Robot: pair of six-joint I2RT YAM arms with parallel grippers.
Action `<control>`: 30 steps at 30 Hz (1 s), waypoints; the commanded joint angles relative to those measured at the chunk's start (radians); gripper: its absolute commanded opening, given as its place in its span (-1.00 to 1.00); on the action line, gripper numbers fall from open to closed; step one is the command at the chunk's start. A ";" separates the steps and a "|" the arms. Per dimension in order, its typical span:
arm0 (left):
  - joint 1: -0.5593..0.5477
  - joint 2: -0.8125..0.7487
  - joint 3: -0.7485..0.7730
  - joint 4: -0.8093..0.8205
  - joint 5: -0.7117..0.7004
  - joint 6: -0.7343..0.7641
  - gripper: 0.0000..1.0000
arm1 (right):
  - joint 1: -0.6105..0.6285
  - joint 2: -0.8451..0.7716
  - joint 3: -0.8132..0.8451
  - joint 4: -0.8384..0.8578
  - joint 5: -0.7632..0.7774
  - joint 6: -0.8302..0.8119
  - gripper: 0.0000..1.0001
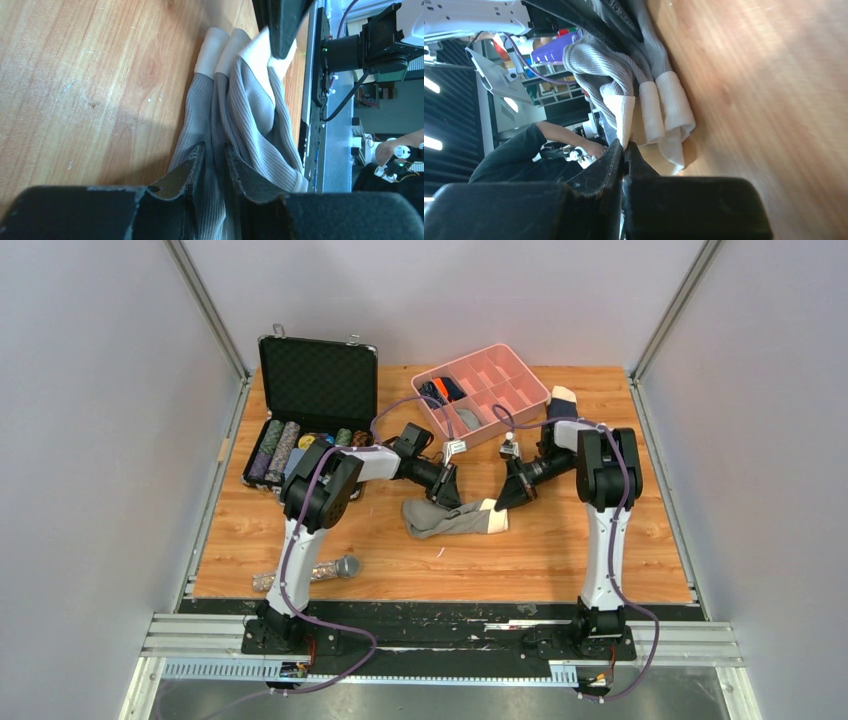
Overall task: Roll the underwear
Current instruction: Fold the underwear at the center of the board.
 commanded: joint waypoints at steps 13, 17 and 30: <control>-0.007 0.025 0.054 -0.089 -0.028 0.052 -0.44 | -0.017 0.061 0.081 0.075 -0.008 0.119 -1.00; -0.006 0.036 0.067 -0.103 -0.020 0.062 -0.43 | -0.015 0.073 0.101 0.096 0.000 0.149 -1.00; 0.007 -0.023 0.088 -0.089 -0.127 0.000 -0.10 | 0.024 0.089 0.083 0.225 0.189 0.329 -1.00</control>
